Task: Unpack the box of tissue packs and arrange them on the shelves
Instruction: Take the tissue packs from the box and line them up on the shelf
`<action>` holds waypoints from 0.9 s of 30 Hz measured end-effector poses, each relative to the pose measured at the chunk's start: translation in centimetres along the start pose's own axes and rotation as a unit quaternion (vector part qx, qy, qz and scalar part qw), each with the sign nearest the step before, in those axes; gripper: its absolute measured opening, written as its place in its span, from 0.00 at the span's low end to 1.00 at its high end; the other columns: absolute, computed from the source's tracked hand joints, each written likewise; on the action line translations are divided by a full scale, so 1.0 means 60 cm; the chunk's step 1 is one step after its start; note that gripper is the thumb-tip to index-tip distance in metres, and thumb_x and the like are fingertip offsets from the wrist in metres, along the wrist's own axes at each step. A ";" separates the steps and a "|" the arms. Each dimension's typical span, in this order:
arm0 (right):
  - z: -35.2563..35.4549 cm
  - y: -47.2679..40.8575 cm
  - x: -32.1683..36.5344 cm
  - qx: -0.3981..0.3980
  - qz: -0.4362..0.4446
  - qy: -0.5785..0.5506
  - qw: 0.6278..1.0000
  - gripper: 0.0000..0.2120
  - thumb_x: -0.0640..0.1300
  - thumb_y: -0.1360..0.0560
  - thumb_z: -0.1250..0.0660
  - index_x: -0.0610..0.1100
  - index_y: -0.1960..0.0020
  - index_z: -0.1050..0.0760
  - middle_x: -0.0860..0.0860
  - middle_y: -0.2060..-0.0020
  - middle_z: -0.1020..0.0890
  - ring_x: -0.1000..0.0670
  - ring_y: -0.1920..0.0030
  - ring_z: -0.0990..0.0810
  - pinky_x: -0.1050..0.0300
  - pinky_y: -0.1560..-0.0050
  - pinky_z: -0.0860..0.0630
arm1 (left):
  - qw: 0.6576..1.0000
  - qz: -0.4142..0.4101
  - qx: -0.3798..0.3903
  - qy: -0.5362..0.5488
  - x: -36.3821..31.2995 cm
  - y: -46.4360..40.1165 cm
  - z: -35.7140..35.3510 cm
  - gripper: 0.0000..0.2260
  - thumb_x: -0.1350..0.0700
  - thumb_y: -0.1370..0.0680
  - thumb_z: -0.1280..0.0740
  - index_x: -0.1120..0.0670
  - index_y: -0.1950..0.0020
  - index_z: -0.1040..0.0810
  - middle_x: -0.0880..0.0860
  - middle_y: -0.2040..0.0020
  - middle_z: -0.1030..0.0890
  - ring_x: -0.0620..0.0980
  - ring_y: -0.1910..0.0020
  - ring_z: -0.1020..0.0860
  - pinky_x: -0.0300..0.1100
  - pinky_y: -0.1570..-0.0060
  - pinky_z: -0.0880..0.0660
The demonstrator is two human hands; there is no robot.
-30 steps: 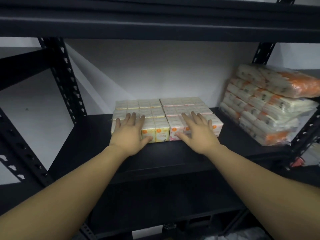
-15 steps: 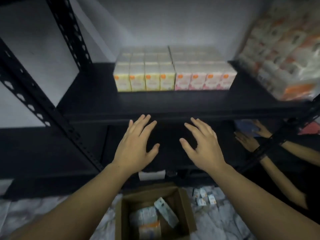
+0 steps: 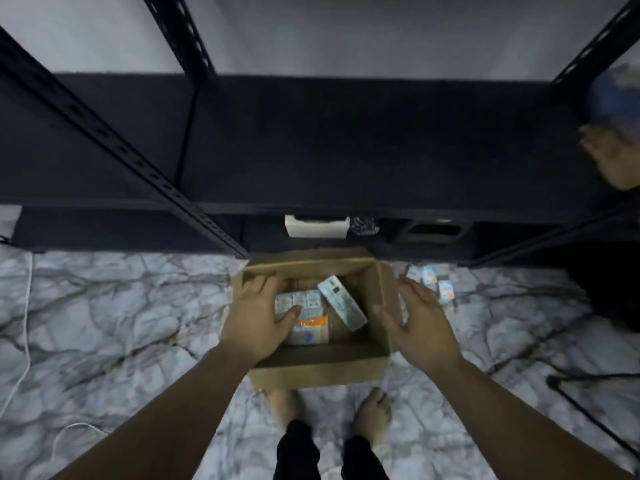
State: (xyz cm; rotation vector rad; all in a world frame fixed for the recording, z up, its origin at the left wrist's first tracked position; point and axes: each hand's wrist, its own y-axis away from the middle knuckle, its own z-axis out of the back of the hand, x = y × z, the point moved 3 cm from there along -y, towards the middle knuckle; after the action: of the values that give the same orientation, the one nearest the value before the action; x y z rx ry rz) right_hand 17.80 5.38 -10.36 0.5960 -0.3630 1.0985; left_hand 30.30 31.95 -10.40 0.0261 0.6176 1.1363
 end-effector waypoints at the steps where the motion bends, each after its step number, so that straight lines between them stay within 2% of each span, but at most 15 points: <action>1: -0.037 -0.006 -0.017 0.017 -0.013 0.002 1.000 0.33 0.66 0.21 0.39 0.42 0.27 0.25 0.44 0.31 0.22 0.42 0.29 0.27 0.47 0.29 0.29 | 1.000 0.009 0.010 -0.001 0.028 -0.008 -0.033 0.29 0.35 0.23 0.37 0.51 0.28 0.28 0.52 0.34 0.24 0.55 0.34 0.27 0.51 0.36 0.26; 5: -0.186 -0.043 -0.072 0.044 -0.062 -0.015 0.997 0.29 0.59 0.20 0.32 0.43 0.25 0.28 0.45 0.30 0.24 0.43 0.29 0.27 0.50 0.31 0.29 | 0.998 0.020 0.048 -0.021 0.125 -0.051 -0.161 0.31 0.37 0.22 0.34 0.50 0.23 0.32 0.52 0.33 0.25 0.56 0.34 0.27 0.52 0.35 0.26; 9: -0.332 -0.107 -0.124 0.067 -0.131 -0.039 0.988 0.34 0.61 0.22 0.30 0.48 0.22 0.32 0.46 0.30 0.25 0.43 0.30 0.27 0.54 0.35 0.30 | 0.995 0.010 0.083 -0.062 0.196 -0.107 -0.295 0.32 0.37 0.22 0.34 0.50 0.21 0.34 0.53 0.29 0.27 0.56 0.32 0.29 0.54 0.35 0.26; 15: -0.540 -0.211 -0.229 0.121 -0.192 -0.032 0.973 0.39 0.64 0.28 0.26 0.48 0.23 0.33 0.42 0.32 0.25 0.38 0.32 0.27 0.46 0.32 0.28 | 0.991 0.008 0.132 -0.034 0.287 -0.208 -0.482 0.35 0.40 0.21 0.31 0.51 0.18 0.38 0.56 0.23 0.33 0.57 0.24 0.34 0.54 0.26 0.34; 17: -0.578 -0.241 -0.253 0.134 -0.197 -0.028 0.971 0.41 0.65 0.27 0.27 0.49 0.21 0.36 0.44 0.29 0.27 0.38 0.29 0.30 0.46 0.29 0.30 | 0.989 0.015 0.146 -0.021 0.307 -0.240 -0.521 0.36 0.40 0.21 0.31 0.50 0.18 0.40 0.54 0.22 0.34 0.56 0.24 0.35 0.53 0.26 0.35; 21: -0.653 -0.305 -0.304 0.133 -0.213 -0.033 0.967 0.45 0.58 0.26 0.25 0.49 0.17 0.45 0.43 0.22 0.33 0.38 0.24 0.36 0.46 0.24 0.36 | 0.984 0.010 0.169 -0.060 0.349 -0.315 -0.606 0.41 0.36 0.25 0.28 0.47 0.18 0.41 0.54 0.25 0.33 0.57 0.28 0.33 0.53 0.29 0.34; 25: -0.705 -0.337 -0.331 0.133 -0.228 -0.051 0.963 0.52 0.51 0.30 0.21 0.54 0.16 0.49 0.44 0.24 0.31 0.39 0.25 0.35 0.45 0.25 0.33 | 0.978 0.011 0.186 -0.090 0.386 -0.362 -0.659 0.43 0.34 0.27 0.27 0.44 0.17 0.43 0.55 0.20 0.37 0.60 0.24 0.37 0.58 0.23 0.44; 27: -0.719 -0.341 -0.337 0.134 -0.228 -0.062 0.962 0.53 0.48 0.30 0.20 0.54 0.16 0.50 0.43 0.25 0.28 0.39 0.26 0.31 0.47 0.27 0.31 | 0.977 0.010 0.184 -0.109 0.397 -0.370 -0.671 0.43 0.34 0.27 0.28 0.42 0.18 0.42 0.55 0.21 0.34 0.60 0.26 0.35 0.58 0.23 0.44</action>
State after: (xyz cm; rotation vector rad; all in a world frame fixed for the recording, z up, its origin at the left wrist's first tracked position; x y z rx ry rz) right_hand 27.21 10.70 -61.08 0.9402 -0.1708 0.6702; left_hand 36.43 31.02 -61.79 0.4696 0.6250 1.0088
